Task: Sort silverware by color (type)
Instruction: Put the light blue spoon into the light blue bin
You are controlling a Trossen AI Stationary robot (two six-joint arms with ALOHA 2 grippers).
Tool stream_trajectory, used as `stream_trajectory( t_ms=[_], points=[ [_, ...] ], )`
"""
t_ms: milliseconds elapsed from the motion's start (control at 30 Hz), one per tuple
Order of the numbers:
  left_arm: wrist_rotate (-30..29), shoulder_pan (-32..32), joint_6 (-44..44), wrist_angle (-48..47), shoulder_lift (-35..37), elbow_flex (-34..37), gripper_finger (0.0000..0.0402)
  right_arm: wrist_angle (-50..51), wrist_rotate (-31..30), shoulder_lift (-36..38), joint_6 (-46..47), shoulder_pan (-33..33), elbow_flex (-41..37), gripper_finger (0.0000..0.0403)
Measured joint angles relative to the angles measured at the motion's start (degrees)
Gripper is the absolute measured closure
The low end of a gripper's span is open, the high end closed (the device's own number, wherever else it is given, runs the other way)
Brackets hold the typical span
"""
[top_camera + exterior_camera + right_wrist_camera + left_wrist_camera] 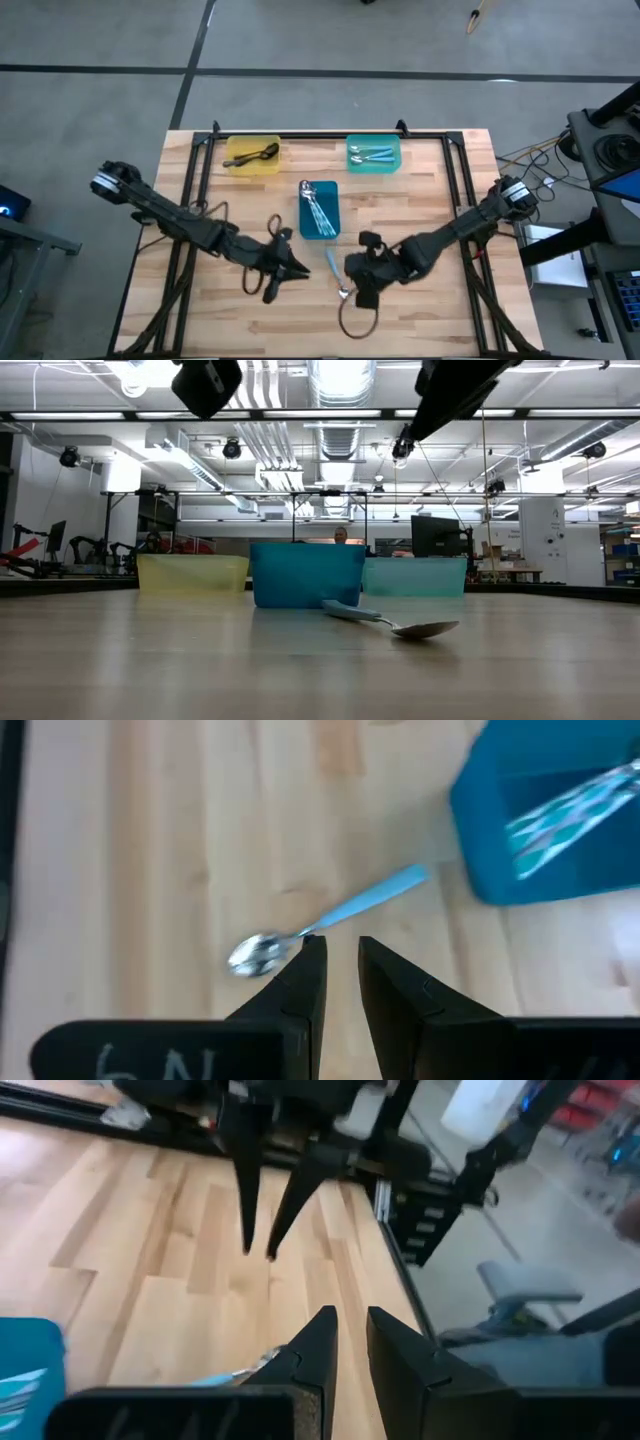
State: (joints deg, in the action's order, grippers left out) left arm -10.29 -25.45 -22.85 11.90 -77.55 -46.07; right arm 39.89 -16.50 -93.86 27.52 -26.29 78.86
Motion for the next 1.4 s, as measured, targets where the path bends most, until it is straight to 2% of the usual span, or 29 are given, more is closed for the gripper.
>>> stream_trajectory(
  t_ms=[133,367,633,800,967,1400],
  points=[
    [0.3,-1.0,2.6,-0.3,-7.1,-4.5,0.0362,-0.9,-0.9,0.0,-0.5,-3.6,-0.3,0.0349],
    [0.3,-1.2,8.8,-6.2,-17.8,-13.9,0.0362,-4.2,-7.5,0.0,-4.1,-9.4,-3.5,0.0349],
    [0.3,-1.2,14.0,-15.0,-25.0,-22.1,0.0362,-5.9,-7.6,0.0,-4.5,-11.4,-5.9,0.0349],
    [0.3,-0.9,18.9,-17.4,-26.9,-23.6,0.0362,-5.7,-7.7,0.2,-5.1,-12.5,-6.4,0.0349],
    [0.3,0.7,20.1,-17.0,-29.1,-23.7,0.0354,-6.2,-7.6,1.1,-6.2,-13.4,-7.5,0.0349],
    [0.3,5.7,25.6,-13.8,-37.5,-23.7,0.0275,-6.7,-9.2,3.3,-6.1,-13.8,-9.6,0.0349]
  ],
)
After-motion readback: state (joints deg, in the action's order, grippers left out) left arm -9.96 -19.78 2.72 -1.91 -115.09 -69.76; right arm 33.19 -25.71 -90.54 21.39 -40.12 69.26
